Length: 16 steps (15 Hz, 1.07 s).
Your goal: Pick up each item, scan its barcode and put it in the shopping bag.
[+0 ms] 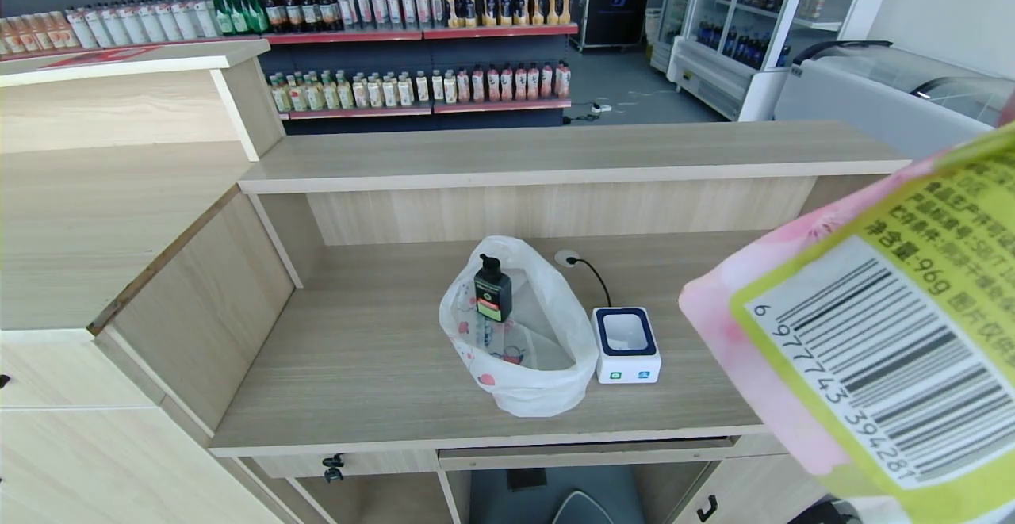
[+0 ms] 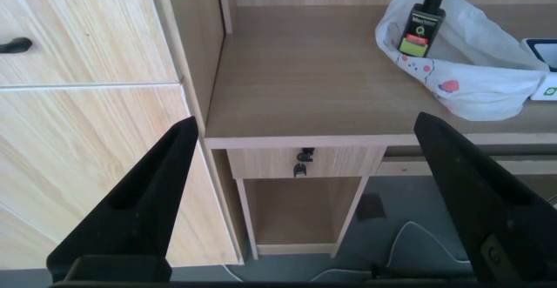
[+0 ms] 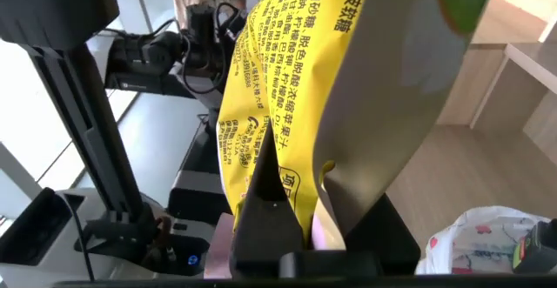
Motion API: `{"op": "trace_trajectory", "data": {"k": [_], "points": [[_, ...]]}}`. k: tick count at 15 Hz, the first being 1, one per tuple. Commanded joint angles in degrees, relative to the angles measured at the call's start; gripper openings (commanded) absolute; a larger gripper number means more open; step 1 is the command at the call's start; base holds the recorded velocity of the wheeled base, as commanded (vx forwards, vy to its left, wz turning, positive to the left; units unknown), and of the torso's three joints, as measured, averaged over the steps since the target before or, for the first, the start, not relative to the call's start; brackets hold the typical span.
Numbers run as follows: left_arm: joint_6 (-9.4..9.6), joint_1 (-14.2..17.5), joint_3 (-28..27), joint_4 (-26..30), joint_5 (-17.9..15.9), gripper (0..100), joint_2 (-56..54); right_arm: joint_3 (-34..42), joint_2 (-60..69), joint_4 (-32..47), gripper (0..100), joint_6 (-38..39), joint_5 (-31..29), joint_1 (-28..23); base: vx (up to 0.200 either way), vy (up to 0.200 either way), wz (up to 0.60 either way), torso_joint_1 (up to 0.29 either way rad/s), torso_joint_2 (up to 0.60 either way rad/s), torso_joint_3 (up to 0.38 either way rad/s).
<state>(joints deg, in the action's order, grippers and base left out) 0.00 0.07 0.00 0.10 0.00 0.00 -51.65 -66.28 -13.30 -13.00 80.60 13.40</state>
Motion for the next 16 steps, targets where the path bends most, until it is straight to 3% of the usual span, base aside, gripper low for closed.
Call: {"op": "trace_trajectory", "data": {"k": [1, 2, 16], "points": [[0.0, 0.0, 0.0, 0.0, 0.0, 100, 0.1, -0.5, -3.4, -0.3, 0, -0.5, 6.2, -2.0, 0.0, 0.0, 0.0, 0.0, 0.0, 0.0], [0.0, 0.0, 0.0, 0.0, 0.0, 100, 0.1, -0.5, -4.4, -0.8, 0, -1.5, 8.8, -3.4, 0.0, 0.0, 0.0, 0.0, 0.0, 0.0], [0.0, 0.0, 0.0, 0.0, 0.0, 100, 0.1, 1.7, -4.6, -1.4, 0, -2.5, 8.9, -4.2, 0.0, 0.0, 0.0, 0.0, 0.0, 0.0]]}}
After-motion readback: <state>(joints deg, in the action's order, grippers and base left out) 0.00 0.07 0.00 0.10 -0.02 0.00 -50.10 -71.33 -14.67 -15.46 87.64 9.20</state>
